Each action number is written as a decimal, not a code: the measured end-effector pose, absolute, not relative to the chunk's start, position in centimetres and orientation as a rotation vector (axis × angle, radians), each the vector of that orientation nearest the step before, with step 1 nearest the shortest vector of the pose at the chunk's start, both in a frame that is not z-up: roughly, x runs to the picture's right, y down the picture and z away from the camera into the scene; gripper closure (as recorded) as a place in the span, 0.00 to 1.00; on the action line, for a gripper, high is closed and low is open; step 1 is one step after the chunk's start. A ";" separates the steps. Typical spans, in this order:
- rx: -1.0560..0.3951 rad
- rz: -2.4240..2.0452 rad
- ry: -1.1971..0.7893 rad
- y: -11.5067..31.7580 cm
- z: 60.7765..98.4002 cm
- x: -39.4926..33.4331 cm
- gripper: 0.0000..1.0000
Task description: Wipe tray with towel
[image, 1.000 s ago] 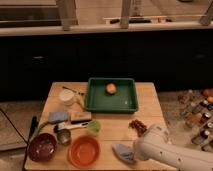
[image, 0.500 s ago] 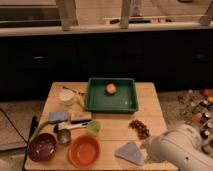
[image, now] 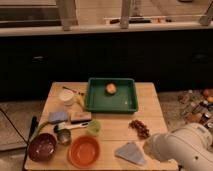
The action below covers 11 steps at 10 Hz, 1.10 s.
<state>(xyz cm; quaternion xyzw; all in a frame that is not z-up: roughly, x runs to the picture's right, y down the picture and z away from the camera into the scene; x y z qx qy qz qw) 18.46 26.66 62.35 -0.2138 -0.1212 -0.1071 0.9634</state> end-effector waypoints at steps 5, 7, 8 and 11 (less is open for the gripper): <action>-0.475 -0.237 -0.258 28.0 65.0 16.7 0.24; -0.499 -0.247 -0.256 28.9 66.2 15.8 0.20; -0.507 -0.250 -0.255 29.1 66.5 15.5 0.20; -0.532 -0.253 -0.256 29.9 67.7 14.6 0.20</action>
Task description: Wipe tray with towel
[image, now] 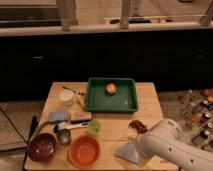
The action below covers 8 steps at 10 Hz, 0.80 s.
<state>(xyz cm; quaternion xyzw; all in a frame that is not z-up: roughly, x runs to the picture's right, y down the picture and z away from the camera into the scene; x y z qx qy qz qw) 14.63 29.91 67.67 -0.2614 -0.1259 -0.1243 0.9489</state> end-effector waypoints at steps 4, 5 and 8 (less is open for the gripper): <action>-0.568 -0.248 -0.265 30.9 70.0 13.7 0.20; -0.576 -0.247 -0.266 31.0 70.5 13.6 0.20; -0.603 -0.238 -0.271 31.6 72.3 13.6 0.36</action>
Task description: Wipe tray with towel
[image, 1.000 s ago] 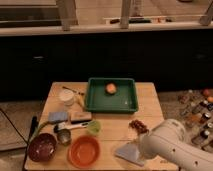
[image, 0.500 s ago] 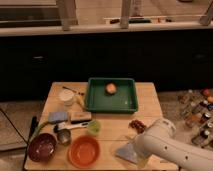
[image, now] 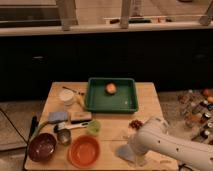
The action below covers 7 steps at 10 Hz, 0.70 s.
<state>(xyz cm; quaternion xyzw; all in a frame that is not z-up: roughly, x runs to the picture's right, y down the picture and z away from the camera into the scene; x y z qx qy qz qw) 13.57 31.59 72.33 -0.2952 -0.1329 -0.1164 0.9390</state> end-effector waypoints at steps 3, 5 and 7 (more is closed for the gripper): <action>-0.645 -0.211 -0.281 33.0 74.8 14.5 0.69; -0.662 -0.197 -0.289 33.4 75.8 14.6 0.89; -0.666 -0.202 -0.285 33.4 75.6 14.8 1.00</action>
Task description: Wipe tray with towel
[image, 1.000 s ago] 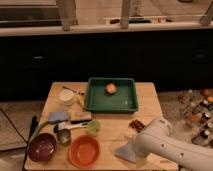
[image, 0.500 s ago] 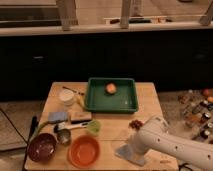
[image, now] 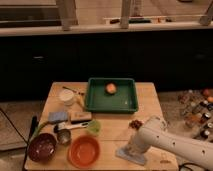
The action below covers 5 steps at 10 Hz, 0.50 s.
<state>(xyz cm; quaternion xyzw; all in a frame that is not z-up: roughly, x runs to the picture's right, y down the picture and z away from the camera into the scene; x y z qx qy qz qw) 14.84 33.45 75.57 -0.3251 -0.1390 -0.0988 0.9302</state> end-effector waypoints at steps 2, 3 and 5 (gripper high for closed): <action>-0.669 -0.201 -0.283 33.5 75.4 15.0 1.00; -0.666 -0.201 -0.280 33.5 75.1 15.2 1.00; -0.628 -0.197 -0.279 31.9 73.5 15.6 1.00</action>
